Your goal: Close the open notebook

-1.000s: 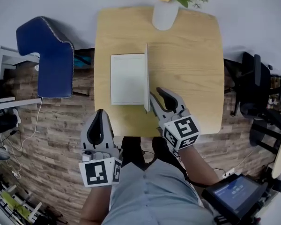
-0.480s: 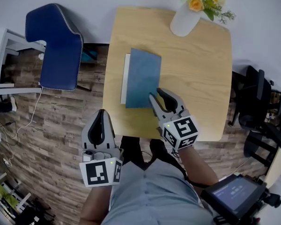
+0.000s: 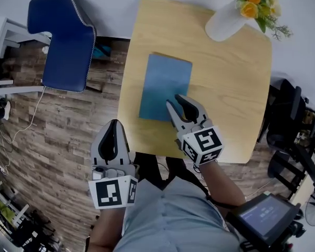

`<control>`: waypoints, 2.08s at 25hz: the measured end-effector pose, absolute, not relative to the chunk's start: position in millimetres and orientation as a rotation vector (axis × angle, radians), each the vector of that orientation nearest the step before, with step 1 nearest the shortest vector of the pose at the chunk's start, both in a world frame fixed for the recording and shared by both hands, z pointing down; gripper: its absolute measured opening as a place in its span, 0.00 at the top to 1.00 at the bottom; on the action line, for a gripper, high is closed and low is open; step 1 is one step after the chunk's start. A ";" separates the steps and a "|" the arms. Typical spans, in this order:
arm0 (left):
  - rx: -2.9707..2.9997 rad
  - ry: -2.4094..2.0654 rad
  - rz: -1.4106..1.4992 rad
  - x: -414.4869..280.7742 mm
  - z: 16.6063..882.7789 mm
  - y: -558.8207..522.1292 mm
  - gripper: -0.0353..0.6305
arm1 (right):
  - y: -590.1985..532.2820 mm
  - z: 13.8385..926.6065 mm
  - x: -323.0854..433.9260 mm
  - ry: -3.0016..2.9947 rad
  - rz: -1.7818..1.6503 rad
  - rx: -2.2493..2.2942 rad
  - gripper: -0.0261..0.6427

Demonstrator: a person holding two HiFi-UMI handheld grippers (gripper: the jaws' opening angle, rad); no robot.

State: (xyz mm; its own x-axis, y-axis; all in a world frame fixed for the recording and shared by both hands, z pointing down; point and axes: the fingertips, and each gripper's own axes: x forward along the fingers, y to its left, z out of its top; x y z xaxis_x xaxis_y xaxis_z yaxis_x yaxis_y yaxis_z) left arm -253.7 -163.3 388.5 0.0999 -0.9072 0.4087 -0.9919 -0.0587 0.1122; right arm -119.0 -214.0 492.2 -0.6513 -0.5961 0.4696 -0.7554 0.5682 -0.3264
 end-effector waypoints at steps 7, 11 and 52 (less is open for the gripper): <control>1.968 -1.856 0.331 -274.5 404.7 -167.9 0.91 | -215.5 514.4 -143.5 -2.432 0.720 1.029 0.76; 1.941 -1.850 0.334 -289.4 418.3 -177.4 0.92 | -218.4 534.3 -153.6 -2.359 0.709 0.986 0.76; 2.455 -2.042 -0.062 -127.5 193.3 -79.3 0.91 | -100.6 230.4 -23.0 -2.818 0.000 1.426 0.87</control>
State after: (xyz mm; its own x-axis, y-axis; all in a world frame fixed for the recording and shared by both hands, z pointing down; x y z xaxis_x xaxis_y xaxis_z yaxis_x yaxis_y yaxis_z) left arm -127.5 -79.3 193.3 0.1821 -0.9813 -0.0629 -0.9833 -0.1815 -0.0151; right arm -23.0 -100.6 230.4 -0.5920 -0.8058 -0.0152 -0.8058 0.5922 -0.0078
